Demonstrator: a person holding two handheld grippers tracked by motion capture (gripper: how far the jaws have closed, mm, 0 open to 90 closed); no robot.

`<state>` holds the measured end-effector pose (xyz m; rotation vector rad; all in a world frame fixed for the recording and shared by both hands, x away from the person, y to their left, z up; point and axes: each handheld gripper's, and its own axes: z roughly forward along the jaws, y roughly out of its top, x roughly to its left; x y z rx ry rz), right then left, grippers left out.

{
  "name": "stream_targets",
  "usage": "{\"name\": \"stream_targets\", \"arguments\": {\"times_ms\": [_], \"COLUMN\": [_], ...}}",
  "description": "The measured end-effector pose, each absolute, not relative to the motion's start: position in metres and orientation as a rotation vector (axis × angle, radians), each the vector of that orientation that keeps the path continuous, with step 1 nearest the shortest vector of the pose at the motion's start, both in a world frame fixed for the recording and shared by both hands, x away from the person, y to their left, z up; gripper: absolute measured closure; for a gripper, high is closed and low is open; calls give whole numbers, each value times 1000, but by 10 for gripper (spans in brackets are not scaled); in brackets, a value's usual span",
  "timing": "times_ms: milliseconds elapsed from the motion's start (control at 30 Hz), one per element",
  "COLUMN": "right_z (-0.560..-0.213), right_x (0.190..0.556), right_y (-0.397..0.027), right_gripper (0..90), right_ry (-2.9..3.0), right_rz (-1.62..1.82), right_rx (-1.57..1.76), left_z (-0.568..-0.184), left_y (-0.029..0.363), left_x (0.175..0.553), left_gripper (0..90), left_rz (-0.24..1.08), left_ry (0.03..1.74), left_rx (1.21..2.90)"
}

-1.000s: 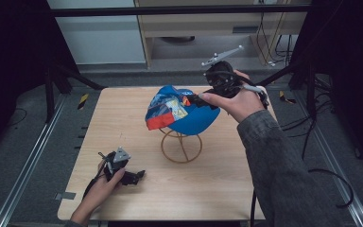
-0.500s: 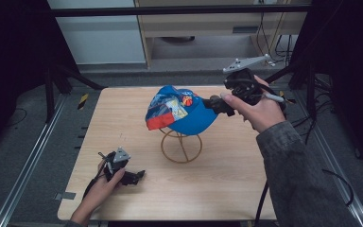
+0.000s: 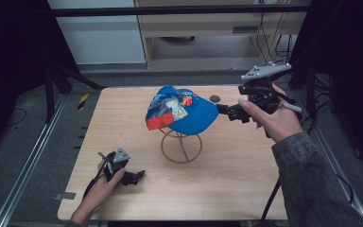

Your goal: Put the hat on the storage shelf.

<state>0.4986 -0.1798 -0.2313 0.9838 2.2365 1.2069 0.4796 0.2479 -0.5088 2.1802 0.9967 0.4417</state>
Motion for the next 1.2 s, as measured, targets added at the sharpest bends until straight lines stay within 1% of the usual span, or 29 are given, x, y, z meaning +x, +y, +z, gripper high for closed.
{"name": "stream_targets", "arguments": {"times_ms": [300, 600, 833, 1000, 1200], "right_z": [-242, -261, -285, -303, -330], "right_x": [491, 479, 471, 467, 464], "right_y": [-193, -203, -206, -207, -209], "right_gripper": [63, 62, 63, 105, 119], "right_ry": [2224, 2237, 2255, 2255, 2257], "right_rz": [1212, 1209, 1200, 1197, 1164], "right_rx": [1005, 1033, 1047, 1054, 1049], "left_z": [-509, -509, -509, -509, -509], "left_y": [248, 248, 248, 248, 248], "left_x": [480, 479, 479, 479, 479], "left_gripper": [0, 0, 0, 0, 0], "left_rz": [443, 444, 442, 442, 442], "left_ry": [997, 999, 1002, 998, 998], "left_rx": [2176, 2175, 2173, 2181, 2181]}}
